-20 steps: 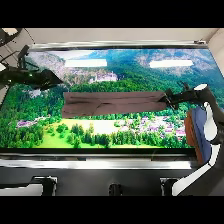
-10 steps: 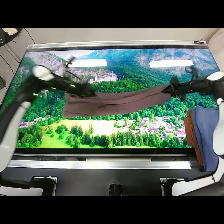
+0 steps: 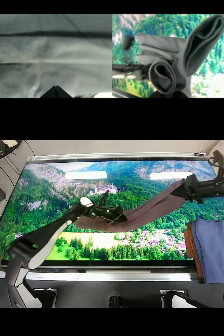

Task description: Fold the shirts.

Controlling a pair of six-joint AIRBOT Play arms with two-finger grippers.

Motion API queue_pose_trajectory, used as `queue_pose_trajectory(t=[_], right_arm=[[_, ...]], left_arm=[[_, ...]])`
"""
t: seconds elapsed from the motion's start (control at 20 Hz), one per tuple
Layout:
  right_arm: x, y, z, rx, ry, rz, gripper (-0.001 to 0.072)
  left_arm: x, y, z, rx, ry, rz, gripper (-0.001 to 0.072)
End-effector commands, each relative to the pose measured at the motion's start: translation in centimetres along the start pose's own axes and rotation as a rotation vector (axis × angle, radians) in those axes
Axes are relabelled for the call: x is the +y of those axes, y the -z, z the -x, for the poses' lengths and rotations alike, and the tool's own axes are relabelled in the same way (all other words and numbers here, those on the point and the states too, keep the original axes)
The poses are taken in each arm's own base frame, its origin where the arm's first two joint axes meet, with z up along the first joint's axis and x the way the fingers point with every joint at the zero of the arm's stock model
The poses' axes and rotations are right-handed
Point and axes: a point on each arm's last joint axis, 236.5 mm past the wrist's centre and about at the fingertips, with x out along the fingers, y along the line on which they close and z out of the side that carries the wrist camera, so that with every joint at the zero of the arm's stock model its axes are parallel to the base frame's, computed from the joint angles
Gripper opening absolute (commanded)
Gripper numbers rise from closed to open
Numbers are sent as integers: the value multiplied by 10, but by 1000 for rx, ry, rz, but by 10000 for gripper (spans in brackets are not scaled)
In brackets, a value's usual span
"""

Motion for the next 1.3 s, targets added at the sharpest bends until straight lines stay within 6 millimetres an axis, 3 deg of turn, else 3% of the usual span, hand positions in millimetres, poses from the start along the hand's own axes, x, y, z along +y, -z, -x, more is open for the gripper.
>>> queue_pose_trajectory(t=[0.0, 0.15, 0.3, 0.4, 0.5, 0.6, 0.7, 0.85, 0.95, 1.05, 1.1, 1.25], right_arm=[[28, 13, 26, -26, -5, 63, 48], [35, 26, 32, 7, -6, 81, 48], [37, 29, 35, 12, -6, 82, 48], [37, 24, 34, -10, -5, 74, 48], [38, 16, 33, -42, -5, 76, 47], [44, 16, 19, -28, -8, 109, 47], [62, 22, -11, 19, -42, 149, 47], [101, 35, -77, 87, -117, 201, 48], [122, 52, -127, 144, -152, 213, 48], [132, 71, -180, 196, -167, 193, 49], [134, 79, -207, 213, -170, 185, 49], [141, 97, -270, 229, -213, 106, 50]], left_arm=[[-18, 17, -40, 57, 146, 143, 27], [-32, 36, -75, 96, 177, 141, 27], [-46, 37, -96, 100, 232, 161, 26], [-49, 27, -85, 86, 241, 107, 23], [-48, 15, -48, 77, 178, -18, 22], [-39, -7, 17, 32, 15, -200, 23], [-29, -37, 107, -68, -155, -300, 23], [-27, -65, 255, -273, -314, -348, 24], [-33, -67, 342, -423, -373, -344, 24], [-42, -58, 410, -551, -412, -338, 25], [-47, -50, 434, -597, -430, -337, 25], [-67, -23, 482, -697, -473, -356, 25]])
